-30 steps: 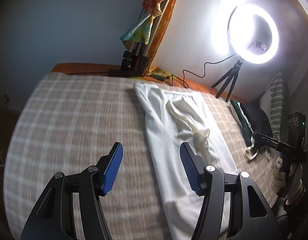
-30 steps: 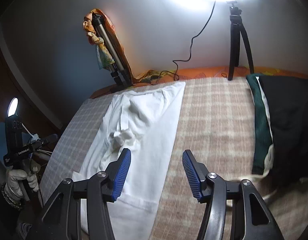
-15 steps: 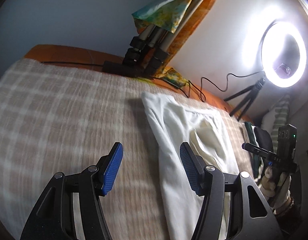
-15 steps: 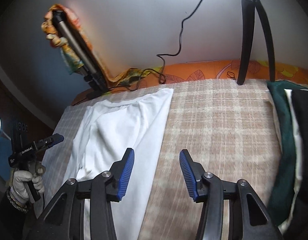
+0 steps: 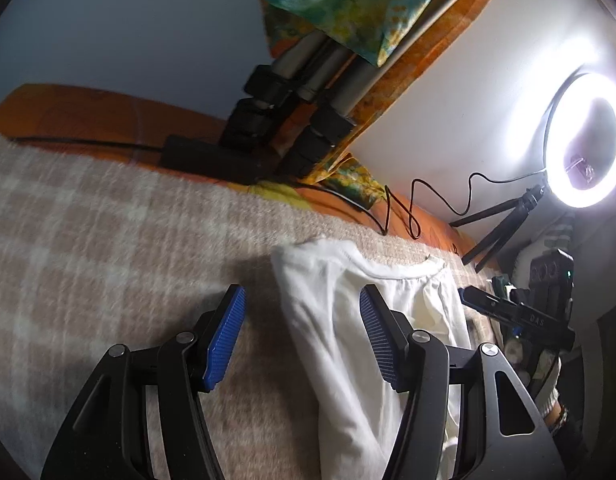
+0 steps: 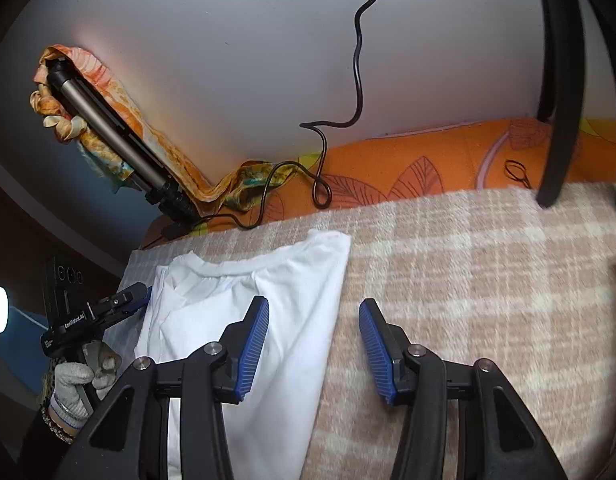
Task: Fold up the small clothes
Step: 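Move both tools to the collar end and close on it, then lift the collar end with both tools and fold it over the hem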
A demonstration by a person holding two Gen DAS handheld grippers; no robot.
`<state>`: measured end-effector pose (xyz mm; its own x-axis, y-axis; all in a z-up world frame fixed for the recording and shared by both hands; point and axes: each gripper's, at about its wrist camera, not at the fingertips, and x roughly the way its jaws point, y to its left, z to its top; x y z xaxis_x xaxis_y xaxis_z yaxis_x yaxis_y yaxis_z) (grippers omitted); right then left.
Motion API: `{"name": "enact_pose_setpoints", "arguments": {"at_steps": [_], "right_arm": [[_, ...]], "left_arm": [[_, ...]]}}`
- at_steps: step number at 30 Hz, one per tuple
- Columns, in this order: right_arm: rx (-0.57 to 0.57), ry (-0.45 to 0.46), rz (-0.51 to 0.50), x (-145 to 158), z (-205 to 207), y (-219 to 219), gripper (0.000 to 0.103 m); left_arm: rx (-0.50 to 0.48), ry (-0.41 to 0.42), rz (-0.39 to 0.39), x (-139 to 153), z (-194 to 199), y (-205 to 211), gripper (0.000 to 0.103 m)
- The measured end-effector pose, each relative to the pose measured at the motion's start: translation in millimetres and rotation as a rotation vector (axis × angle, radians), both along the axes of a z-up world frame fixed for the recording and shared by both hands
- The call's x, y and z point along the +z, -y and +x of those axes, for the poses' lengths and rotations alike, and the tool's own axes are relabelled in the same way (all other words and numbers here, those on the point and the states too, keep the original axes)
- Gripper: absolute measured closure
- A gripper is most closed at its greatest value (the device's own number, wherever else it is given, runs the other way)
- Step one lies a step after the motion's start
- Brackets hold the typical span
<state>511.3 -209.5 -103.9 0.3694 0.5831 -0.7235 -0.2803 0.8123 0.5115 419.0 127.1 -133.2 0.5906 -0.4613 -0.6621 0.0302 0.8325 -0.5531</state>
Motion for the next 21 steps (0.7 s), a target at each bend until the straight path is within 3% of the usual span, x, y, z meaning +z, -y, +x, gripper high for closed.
{"name": "enact_pose_setpoints", "arguments": {"at_steps": [5, 9, 11, 13, 15, 21], "right_arm": [[0.006, -0.003, 0.016, -6, 14, -8, 0.054], [0.005, 0.007, 0.018, -8, 20, -13, 0.053], [0.008, 0.011, 0.007, -8, 21, -15, 0.064], [0.004, 0.018, -0.02, -11, 22, -17, 0.085], [0.001, 0.011, -0.008, -14, 24, -18, 0.096], [0.004, 0.029, -0.001, -5, 21, -13, 0.101]], "left_arm": [[-0.038, 0.014, 0.036, 1, 7, 15, 0.048], [-0.08, 0.028, 0.097, 1, 13, 28, 0.058], [-0.078, 0.021, 0.103, 1, 16, 29, 0.071], [-0.075, 0.012, 0.096, -2, 18, 28, 0.091], [-0.081, 0.015, 0.101, -4, 18, 30, 0.095], [-0.085, 0.061, 0.106, 7, 14, 34, 0.097]]}}
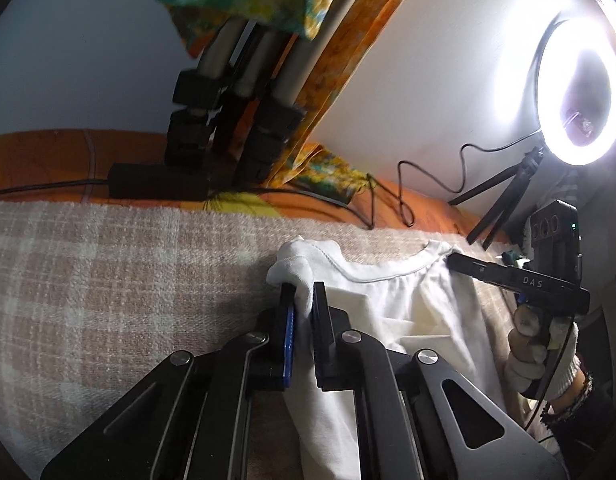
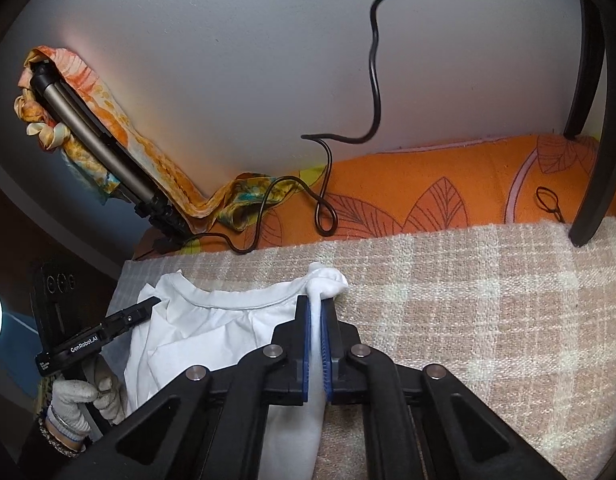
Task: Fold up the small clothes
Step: 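Lift the collar end with both tools and fold it over the hem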
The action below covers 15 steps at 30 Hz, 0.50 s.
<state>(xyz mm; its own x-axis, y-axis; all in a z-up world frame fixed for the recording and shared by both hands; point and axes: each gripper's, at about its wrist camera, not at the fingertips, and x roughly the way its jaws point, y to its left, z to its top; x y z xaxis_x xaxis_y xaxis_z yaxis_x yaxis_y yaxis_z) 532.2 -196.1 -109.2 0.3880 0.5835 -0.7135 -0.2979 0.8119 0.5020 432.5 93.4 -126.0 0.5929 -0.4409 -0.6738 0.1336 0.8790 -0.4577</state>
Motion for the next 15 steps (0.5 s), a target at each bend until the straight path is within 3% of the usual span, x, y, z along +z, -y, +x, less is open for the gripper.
{"name": "enact_pose_setpoints", "arguments": {"at_steps": [15], "right_arm": [[0.061, 0.113, 0.024, 79, -56, 9, 0.102]], "left_arm": [[0.0, 0.094, -0.016, 56, -51, -1, 0.098]]}}
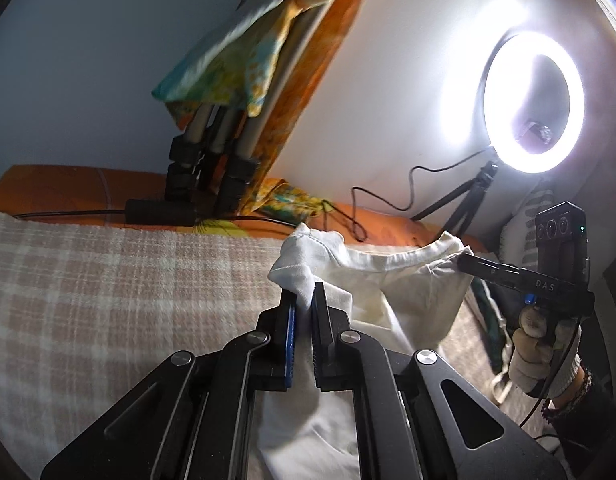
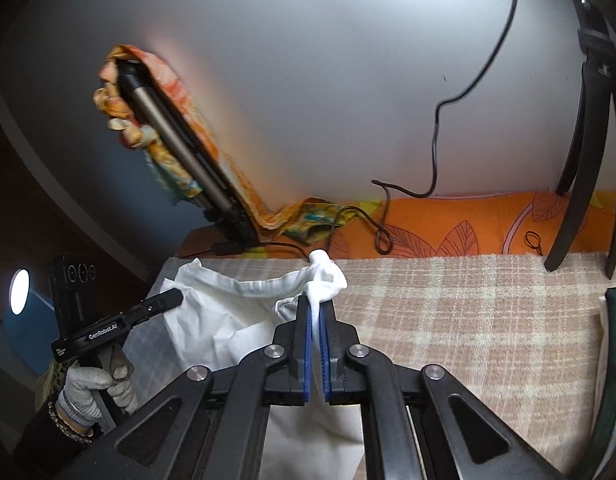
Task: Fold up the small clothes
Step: 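Lift the collar end with both tools and fold it over the hem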
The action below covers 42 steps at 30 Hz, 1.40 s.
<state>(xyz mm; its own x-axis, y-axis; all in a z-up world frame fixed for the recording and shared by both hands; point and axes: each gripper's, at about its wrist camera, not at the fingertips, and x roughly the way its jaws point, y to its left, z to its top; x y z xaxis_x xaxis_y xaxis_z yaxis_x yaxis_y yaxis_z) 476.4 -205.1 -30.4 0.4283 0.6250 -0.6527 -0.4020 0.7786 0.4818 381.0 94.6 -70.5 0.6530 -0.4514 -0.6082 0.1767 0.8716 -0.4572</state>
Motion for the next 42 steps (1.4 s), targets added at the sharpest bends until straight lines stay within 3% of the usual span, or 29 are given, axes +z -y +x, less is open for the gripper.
{"name": "enact_pose_setpoints", "arguments": {"at_steps": [13, 19, 26, 32, 42], "right_arm": [[0.038, 0.049, -0.007, 54, -105, 11, 0.102], [0.046, 0.054, -0.01, 62, -158, 16, 0.102], [0.06, 0.056, -0.028, 54, -220, 18, 0.102], [0.072, 0.042, -0.064, 29, -259, 18, 0.102], [0.092, 0.079, -0.165, 2, -305, 27, 0.102]], "left_arm": [[-0.026, 0.045, 0.066, 48, -92, 23, 0.098], [-0.041, 0.056, 0.107, 57, -141, 35, 0.098], [-0.07, 0.019, 0.134, 37, -197, 46, 0.098], [-0.084, -0.019, 0.165, 12, -236, 50, 0.098], [-0.109, -0.052, 0.251, -19, -267, 57, 0.099]]}}
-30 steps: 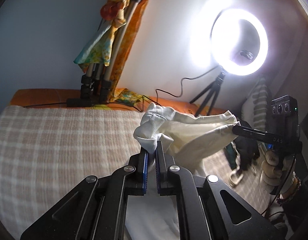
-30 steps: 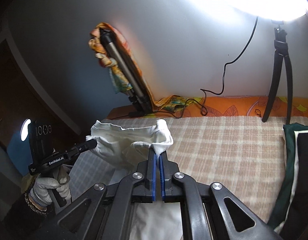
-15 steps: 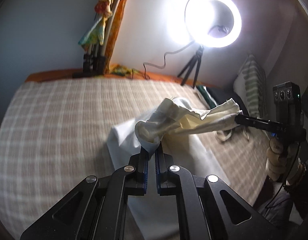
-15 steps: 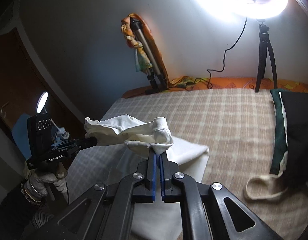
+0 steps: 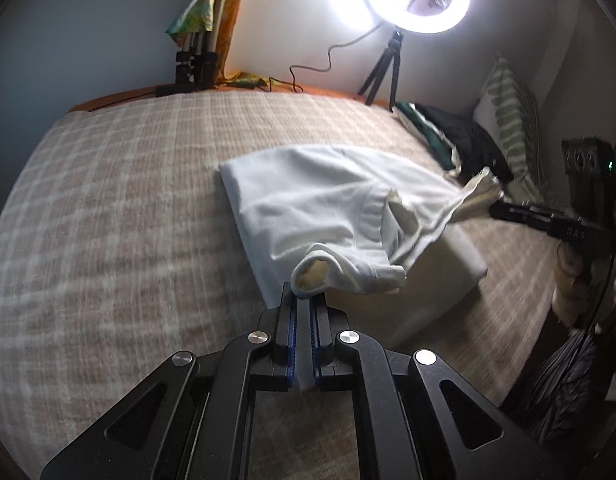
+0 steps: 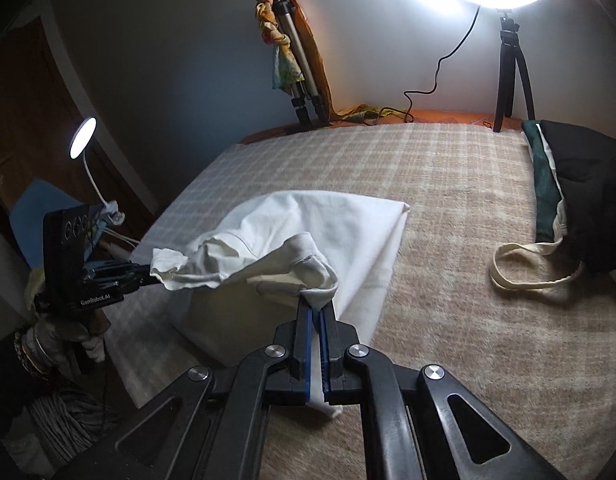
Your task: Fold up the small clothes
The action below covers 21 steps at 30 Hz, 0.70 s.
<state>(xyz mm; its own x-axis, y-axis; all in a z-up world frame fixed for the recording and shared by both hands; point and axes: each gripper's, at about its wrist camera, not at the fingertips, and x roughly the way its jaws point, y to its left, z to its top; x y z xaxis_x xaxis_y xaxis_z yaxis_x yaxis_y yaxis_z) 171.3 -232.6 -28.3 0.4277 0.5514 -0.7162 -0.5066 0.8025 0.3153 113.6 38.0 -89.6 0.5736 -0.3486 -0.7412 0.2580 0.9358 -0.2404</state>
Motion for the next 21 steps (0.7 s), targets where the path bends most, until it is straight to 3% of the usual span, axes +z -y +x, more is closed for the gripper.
{"name": "enact_pose_setpoints", "arguments": {"at_steps": [5, 9, 11, 12, 13, 15, 17, 19, 21], "right_arm": [[0.018, 0.04, -0.087, -3, -16, 2, 0.102], [0.011, 0.048, -0.146, -7, -24, 11, 0.099], [-0.01, -0.013, -0.092, -10, -20, 22, 0.092], [-0.025, -0.051, -0.039, -12, -17, 28, 0.08], [-0.043, -0.073, -0.005, -13, -15, 33, 0.077], [-0.082, -0.138, 0.083, -16, -9, 42, 0.076], [-0.115, -0.218, 0.189, -22, -5, 50, 0.072], [-0.133, -0.283, 0.26, -28, -1, 52, 0.069], [-0.133, -0.323, 0.288, -34, 2, 49, 0.068]], "left_arm": [[-0.018, -0.044, 0.035, -13, -11, -3, 0.098], [0.03, -0.077, -0.048, -14, -20, -25, 0.098], [0.066, -0.08, -0.116, -11, -24, -36, 0.098], [0.087, -0.079, -0.162, -8, -26, -43, 0.098], [0.104, -0.082, -0.206, -7, -27, -48, 0.098], [0.128, -0.103, -0.311, -6, -27, -56, 0.096], [0.153, -0.137, -0.417, -9, -24, -61, 0.088], [0.179, -0.169, -0.495, -15, -20, -63, 0.073], [0.202, -0.201, -0.539, -19, -15, -64, 0.073]]}}
